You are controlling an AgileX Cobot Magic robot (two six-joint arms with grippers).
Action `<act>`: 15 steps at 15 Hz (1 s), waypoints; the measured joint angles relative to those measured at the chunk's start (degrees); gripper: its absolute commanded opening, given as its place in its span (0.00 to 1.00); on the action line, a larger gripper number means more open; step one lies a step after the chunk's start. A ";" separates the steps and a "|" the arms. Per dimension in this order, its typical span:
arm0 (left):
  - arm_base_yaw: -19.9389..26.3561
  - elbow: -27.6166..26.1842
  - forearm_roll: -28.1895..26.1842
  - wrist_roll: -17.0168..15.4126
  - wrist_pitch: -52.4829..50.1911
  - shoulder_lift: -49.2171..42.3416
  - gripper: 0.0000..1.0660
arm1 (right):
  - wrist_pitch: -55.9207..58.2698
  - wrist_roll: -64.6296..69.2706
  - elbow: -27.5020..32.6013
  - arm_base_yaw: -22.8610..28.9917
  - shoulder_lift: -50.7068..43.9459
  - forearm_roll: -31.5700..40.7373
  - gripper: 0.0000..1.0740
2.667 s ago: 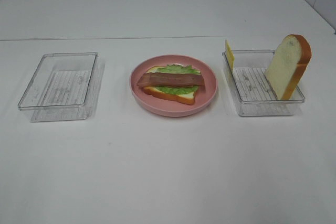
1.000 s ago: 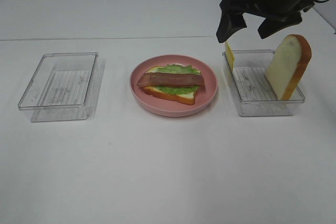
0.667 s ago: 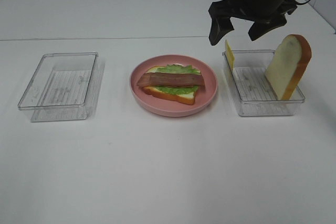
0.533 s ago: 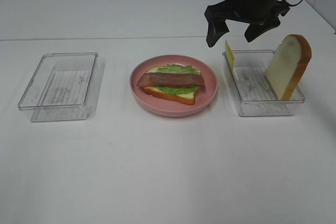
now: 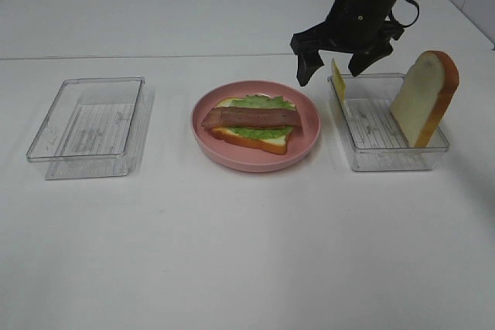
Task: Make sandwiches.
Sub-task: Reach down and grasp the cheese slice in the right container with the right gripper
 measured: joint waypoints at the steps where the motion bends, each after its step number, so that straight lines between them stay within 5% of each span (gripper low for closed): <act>1: 0.00 0.00 0.00 0.00 0.00 0.00 0.92 | 0.00 0.00 -0.23 0.00 1.66 0.00 0.81; 4: 0.00 0.00 0.00 0.00 0.00 0.00 0.92 | -0.11 0.00 -0.23 0.00 2.92 0.00 0.75; 9: 0.00 0.00 0.00 0.00 0.00 0.00 0.92 | -1.66 3.27 -0.29 0.00 3.50 -4.58 0.41; 11: 0.00 0.00 0.00 0.00 0.00 0.00 0.92 | -1.72 5.16 -0.29 0.00 3.50 -9.40 0.20; 15: 0.00 0.00 0.00 0.00 0.00 0.00 0.92 | -1.72 5.21 -0.29 0.00 3.61 -10.08 0.00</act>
